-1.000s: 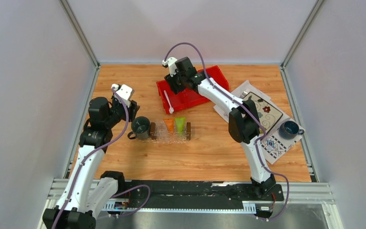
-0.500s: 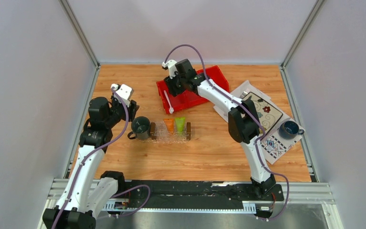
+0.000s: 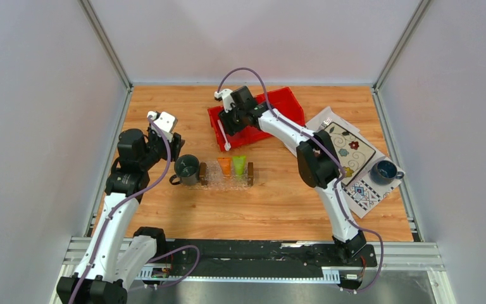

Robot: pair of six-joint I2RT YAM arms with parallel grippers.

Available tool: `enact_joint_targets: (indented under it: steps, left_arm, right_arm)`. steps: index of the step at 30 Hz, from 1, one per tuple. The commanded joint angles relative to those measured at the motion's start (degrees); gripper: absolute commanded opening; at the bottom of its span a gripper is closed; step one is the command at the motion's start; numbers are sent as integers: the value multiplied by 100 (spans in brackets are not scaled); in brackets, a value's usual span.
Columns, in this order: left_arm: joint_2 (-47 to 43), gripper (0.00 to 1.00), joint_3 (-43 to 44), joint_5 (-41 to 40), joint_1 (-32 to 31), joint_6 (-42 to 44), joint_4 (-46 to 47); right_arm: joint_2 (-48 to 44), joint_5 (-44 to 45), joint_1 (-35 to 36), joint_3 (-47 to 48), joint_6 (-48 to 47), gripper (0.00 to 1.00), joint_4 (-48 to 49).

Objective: Prepare toiletry sets of a toothbrush and toothpaste on the tray

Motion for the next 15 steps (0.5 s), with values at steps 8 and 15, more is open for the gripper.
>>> enact_joint_targets:
  steps: [8, 15]
  left_arm:
    - [-31, 57, -59, 15, 38, 1, 171]
    - [-22, 57, -77, 24, 38, 9, 171]
  right_arm:
    - [228, -102, 104, 109, 41, 48, -43]
    - [342, -66, 104, 118, 50, 49, -87]
